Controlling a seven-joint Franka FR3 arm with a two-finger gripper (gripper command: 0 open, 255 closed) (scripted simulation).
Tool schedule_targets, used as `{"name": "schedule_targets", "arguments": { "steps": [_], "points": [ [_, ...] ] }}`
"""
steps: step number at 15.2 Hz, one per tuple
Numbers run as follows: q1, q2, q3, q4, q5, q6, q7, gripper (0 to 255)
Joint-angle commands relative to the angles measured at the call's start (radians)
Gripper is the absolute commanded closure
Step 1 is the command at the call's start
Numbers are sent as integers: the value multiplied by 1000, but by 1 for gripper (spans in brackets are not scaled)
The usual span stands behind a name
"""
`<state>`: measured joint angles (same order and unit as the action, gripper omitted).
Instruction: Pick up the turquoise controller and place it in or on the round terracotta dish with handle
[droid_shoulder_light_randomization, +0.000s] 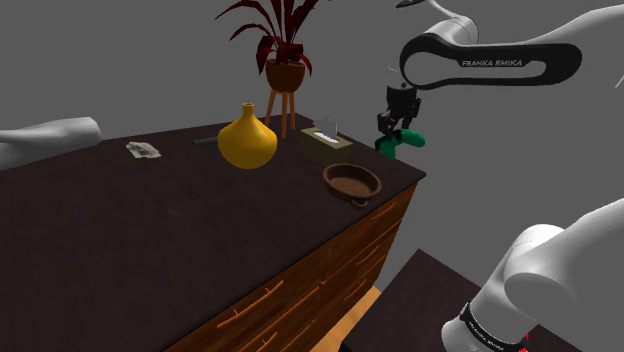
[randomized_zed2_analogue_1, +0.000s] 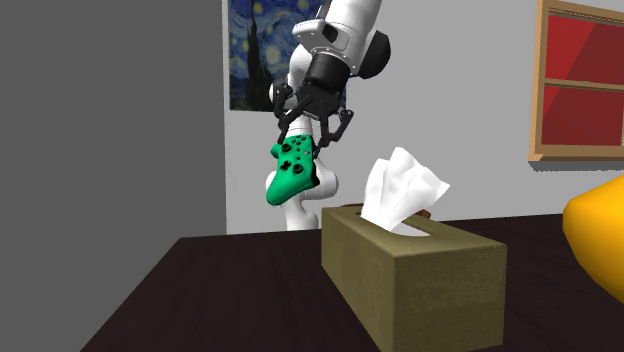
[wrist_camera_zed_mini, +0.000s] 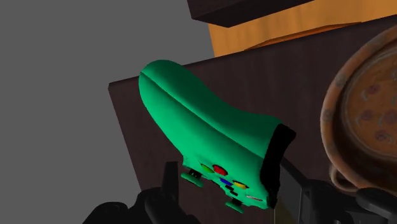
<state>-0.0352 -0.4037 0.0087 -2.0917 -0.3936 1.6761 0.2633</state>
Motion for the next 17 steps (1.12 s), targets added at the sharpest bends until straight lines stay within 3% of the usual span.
{"name": "schedule_targets", "arguments": {
  "steps": [1,11,12,13,17],
  "points": [
    [16,10,34,17,14,-24,40,255],
    [101,105,212,168,82,-166,256,255],
    [92,87,192,143,76,-148,231,255],
    [92,87,192,143,76,-148,231,0],
    [76,-34,128,-50,111,-41,214,0]
  ]
}}
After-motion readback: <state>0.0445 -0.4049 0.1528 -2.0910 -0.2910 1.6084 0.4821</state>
